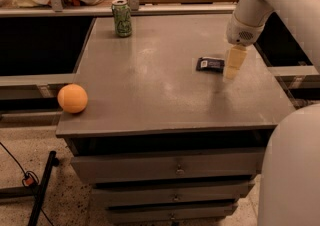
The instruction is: Move rxbar blueberry near orange
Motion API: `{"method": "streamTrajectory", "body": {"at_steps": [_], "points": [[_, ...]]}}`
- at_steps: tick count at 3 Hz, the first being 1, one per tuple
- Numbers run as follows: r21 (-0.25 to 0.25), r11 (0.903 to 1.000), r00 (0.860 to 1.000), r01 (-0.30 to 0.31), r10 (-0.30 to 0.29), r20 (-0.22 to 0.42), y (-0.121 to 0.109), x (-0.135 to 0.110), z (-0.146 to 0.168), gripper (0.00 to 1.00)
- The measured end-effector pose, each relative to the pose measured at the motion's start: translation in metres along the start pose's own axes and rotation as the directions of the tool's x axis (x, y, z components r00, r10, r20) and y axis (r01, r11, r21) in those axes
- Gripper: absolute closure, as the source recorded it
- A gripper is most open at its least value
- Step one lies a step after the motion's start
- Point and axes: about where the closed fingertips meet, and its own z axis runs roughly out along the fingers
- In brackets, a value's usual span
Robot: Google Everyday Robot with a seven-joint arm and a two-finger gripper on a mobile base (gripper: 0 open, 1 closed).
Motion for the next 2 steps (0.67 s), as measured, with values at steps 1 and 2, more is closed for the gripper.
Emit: {"method": "streamTrajectory", "body": {"at_steps": [1, 2], "points": [[-0.016, 0.9999, 1.000, 0.000, 0.000, -0.003, -0.0028, 0.0010, 0.0070, 0.00], [-0.028, 0.9996, 1.000, -0.002, 0.002, -0.007, -0.0030, 0.0030, 0.0122, 0.18]]}}
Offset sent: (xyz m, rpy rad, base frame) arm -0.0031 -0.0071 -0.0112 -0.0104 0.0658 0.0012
